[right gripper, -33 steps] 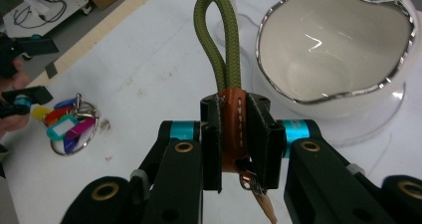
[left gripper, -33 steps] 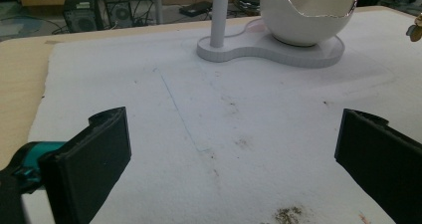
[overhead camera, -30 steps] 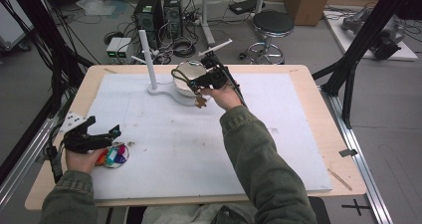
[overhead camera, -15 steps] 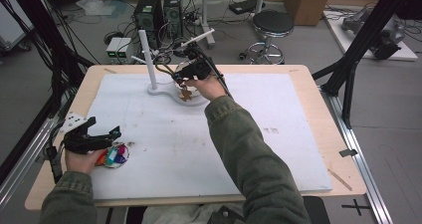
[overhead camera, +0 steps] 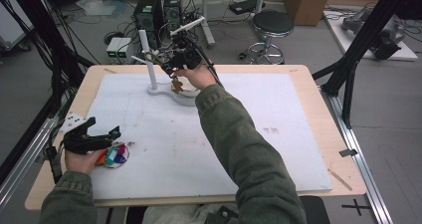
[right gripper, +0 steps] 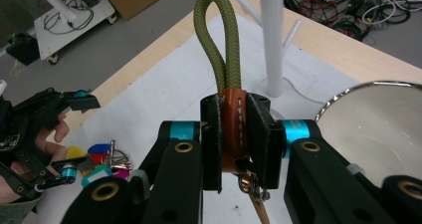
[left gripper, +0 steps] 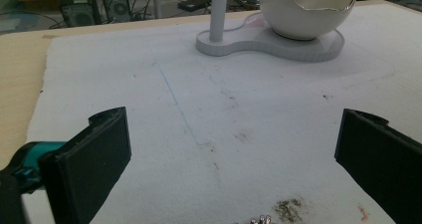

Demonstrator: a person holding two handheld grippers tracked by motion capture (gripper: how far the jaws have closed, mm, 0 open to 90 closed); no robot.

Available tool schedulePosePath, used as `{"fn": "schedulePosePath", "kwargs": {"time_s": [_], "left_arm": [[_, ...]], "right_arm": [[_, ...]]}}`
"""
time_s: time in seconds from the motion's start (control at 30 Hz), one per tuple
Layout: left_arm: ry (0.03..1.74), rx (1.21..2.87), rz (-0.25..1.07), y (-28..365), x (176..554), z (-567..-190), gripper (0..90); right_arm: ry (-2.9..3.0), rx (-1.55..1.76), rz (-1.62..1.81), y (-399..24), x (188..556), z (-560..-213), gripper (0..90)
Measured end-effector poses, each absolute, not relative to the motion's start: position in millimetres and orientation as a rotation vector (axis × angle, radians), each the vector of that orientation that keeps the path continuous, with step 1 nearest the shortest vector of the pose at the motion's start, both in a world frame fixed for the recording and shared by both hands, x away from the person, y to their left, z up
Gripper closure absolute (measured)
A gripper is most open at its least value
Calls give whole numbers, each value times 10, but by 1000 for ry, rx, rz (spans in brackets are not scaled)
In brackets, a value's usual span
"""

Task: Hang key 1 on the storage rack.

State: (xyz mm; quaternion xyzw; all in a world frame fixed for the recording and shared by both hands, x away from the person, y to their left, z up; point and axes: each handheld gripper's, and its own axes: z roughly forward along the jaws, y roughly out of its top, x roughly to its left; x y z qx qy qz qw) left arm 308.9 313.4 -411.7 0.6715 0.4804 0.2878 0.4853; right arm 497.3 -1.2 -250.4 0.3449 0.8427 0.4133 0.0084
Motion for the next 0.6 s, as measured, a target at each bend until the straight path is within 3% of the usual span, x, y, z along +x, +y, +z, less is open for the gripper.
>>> {"fn": "schedulePosePath", "kwargs": {"time_s": [0.6], "left_arm": [[1168, 1640, 685, 3124, 3101, -4128, 17]], "right_arm": [[2643, 1065, 1274, 257, 5170, -2477, 772]]}}
